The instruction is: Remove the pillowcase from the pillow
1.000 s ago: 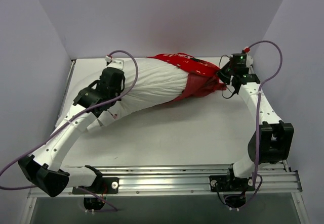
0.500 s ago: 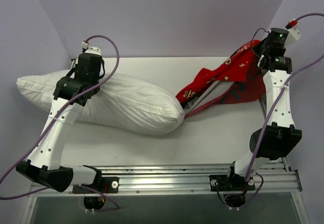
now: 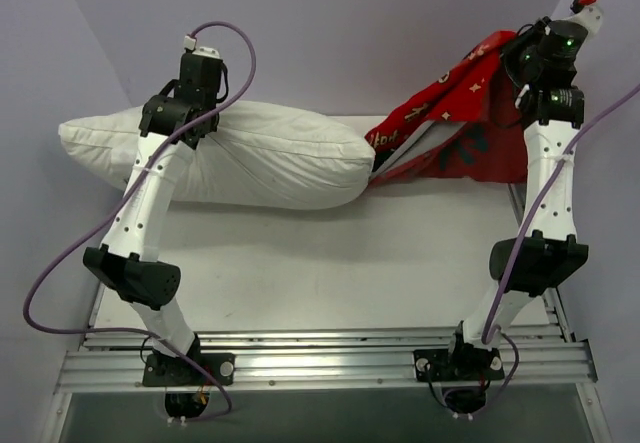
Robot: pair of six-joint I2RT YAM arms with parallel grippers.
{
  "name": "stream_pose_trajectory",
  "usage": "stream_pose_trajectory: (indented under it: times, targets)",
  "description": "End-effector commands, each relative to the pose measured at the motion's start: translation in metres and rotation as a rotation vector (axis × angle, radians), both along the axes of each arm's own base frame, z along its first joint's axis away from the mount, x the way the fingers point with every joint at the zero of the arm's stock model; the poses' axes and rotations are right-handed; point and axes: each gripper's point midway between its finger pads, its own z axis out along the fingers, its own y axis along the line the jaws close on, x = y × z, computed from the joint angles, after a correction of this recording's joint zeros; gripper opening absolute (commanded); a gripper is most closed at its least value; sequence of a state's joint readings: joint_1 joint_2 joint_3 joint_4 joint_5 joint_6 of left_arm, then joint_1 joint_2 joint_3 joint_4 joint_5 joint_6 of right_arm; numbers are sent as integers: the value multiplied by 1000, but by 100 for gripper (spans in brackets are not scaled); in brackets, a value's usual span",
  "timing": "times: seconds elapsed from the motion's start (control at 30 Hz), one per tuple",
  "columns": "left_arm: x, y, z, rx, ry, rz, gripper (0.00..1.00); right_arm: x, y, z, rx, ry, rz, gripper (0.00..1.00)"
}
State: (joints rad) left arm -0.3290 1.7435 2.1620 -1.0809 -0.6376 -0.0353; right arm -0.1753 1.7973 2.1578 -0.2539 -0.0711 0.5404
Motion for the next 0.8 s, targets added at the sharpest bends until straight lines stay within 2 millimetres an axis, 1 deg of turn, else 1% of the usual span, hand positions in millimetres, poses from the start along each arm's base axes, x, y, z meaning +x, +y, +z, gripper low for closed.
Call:
stream_pose_trajectory:
  times: [0.0,0.03,0.07,0.1,0.13,0.17,0.2,0.23,0.27,0.3,0.33,0.37,0.4,0.43,0.47,0.5,0.53,0.57,0.6,0.63,0.67,0.7,0.73,0.77]
  targets:
    - [-4,30,127,-87,-425,127,2,-9,-2,91,-63,-290,-16,0]
    - [-4,29,132,-106,-443,122,2,-8,2,90,-61,-297,6,0]
    - [-3,26,137,-128,-462,112,2,-5,5,83,-57,-284,21,0]
    - [-4,20,147,-163,-492,79,2,-1,8,82,-65,-299,39,0]
    - [-3,15,154,-199,-521,62,2,7,16,60,-60,-252,64,0]
    - [-6,13,161,-223,-545,44,2,9,20,48,-63,-224,74,0]
    - [-5,4,160,-252,-544,2,2,14,25,29,-68,-182,85,0]
    - [-3,-1,165,-282,-569,-18,2,18,36,-7,-58,-105,107,0]
    - [-12,-1,174,-302,-599,-31,2,19,41,-29,-48,-58,115,0]
    - [-3,-5,161,-308,-589,-34,2,12,48,-39,-32,-37,124,0]
    - [-13,-2,166,-319,-615,-29,2,10,62,-88,-8,61,150,0]
    - [-14,0,160,-317,-617,-17,2,4,73,-105,4,91,170,0]
    - [-4,-1,131,-301,-571,2,2,-7,84,-107,22,85,187,0]
    - [-5,3,120,-305,-564,36,2,-15,94,-121,39,111,199,0]
    - [-12,6,115,-310,-564,50,2,-28,117,-161,61,194,236,0]
    - [-11,7,102,-310,-548,64,2,-41,127,-161,82,196,256,0]
    - [-9,6,65,-308,-477,85,2,-50,137,-170,119,215,269,0]
    - [-14,7,56,-318,-463,96,2,-65,155,-193,130,268,309,0]
    - [-18,8,39,-320,-425,108,2,-81,166,-189,136,272,345,0]
    - [-24,7,16,-336,-384,126,2,-93,173,-191,122,286,366,0]
    - [-29,7,4,-336,-362,134,2,-114,190,-212,101,367,409,0]
    - [-33,7,-7,-336,-339,137,2,-130,195,-207,78,365,427,0]
    - [-38,7,-18,-347,-323,147,2,-143,200,-212,55,388,446,0]
    - [-46,9,-39,-340,-285,151,2,-157,204,-218,32,414,465,0]
